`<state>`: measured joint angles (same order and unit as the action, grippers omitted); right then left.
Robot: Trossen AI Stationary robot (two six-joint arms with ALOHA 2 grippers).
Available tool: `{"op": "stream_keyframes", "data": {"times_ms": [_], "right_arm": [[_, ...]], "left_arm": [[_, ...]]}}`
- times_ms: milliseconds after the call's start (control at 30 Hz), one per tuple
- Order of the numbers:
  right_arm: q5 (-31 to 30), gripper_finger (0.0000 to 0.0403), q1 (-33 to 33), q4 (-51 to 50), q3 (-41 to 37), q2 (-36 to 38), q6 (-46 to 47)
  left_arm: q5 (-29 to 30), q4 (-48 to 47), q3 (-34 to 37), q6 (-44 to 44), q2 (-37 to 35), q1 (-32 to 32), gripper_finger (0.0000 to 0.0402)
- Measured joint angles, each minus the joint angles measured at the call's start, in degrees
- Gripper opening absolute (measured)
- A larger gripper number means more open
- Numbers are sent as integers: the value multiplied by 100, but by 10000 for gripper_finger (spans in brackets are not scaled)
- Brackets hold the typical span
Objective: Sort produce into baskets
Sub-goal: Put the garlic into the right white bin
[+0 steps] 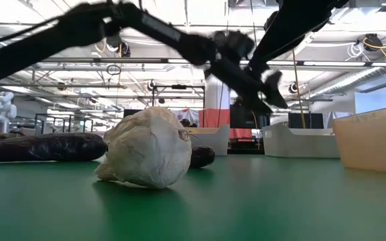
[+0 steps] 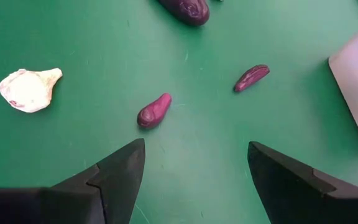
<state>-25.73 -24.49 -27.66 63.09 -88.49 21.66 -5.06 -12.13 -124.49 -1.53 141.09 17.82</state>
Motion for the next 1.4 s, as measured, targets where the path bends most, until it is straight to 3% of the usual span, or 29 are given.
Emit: {"op": "stream_keyframes", "data": {"times_ms": [233, 500, 600, 800, 933, 1167, 1400], "right_arm": [[-17, 274, 0, 240, 0, 0, -58], [-5, 274, 0, 688, 0, -20, -129], [29, 274, 0, 941, 1, -108, -158], [332, 274, 2, 1874, 2, -511, -432], [815, 274, 2, 2639, 2, -865, -674], [1115, 274, 0, 3456, 4, -1320, -737], [1113, 274, 0, 3674, 4, -1353, -698]], "left_arm": [[234, -2915, -11, 666, -1153, 4, 289], [364, -6797, -11, 681, -2475, -31, 289], [364, -7734, 8, 605, -2906, -129, 290], [157, -7756, 835, 164, -4344, -654, 290], [445, -7559, 1751, -439, -5368, -1209, 290], [1448, -7240, 4045, -2252, -7012, -2162, 290], [1696, -5537, 6510, -2954, -7819, -2435, 290]]}}
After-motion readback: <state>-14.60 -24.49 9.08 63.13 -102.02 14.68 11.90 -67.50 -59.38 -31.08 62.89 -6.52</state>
